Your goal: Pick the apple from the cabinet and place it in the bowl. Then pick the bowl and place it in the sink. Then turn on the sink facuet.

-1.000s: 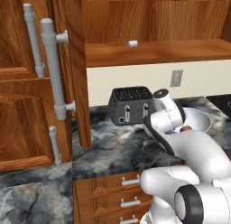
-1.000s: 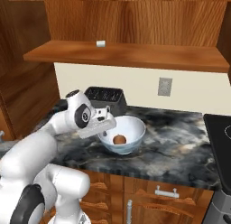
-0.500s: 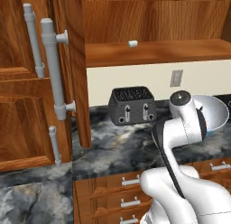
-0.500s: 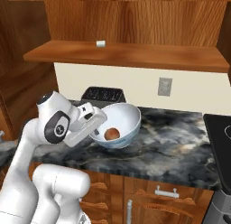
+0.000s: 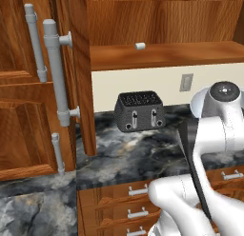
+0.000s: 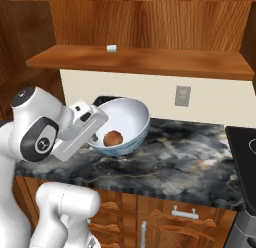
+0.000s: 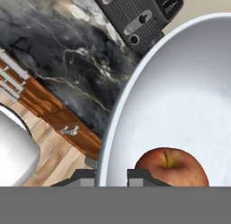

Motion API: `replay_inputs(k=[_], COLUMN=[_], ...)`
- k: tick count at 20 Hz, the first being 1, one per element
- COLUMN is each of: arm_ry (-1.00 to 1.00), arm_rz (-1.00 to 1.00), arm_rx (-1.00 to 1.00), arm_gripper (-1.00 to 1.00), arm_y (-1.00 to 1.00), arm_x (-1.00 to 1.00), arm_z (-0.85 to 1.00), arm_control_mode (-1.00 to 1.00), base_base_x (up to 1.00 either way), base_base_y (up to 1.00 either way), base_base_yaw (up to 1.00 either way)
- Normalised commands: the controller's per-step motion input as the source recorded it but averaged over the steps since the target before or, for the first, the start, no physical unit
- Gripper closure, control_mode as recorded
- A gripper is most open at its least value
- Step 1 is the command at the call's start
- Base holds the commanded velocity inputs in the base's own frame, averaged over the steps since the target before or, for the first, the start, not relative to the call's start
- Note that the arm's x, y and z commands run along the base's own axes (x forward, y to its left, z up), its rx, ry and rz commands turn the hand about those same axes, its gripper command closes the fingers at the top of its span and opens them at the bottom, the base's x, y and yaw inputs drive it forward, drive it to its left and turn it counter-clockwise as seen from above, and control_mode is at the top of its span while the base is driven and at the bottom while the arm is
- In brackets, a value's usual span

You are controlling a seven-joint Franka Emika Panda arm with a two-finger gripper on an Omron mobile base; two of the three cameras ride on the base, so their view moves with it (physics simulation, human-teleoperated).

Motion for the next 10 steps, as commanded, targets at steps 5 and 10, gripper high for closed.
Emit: replay_inputs(k=[5, 10], arm_ry=[0.0, 0.0], arm_rz=[0.07, 0.08], arm_rx=[0.2, 0.12], arm_gripper=[1.0, 1.0], arm_y=[0.1, 0.15], arm_x=[-0.56, -0.56], arm_z=[0.52, 0.05], arm_control_mode=[-1.0, -1.0], base_base_x=[0.0, 0.0], base_base_y=[0.0, 0.0], base_base_yaw=[0.0, 0.0])
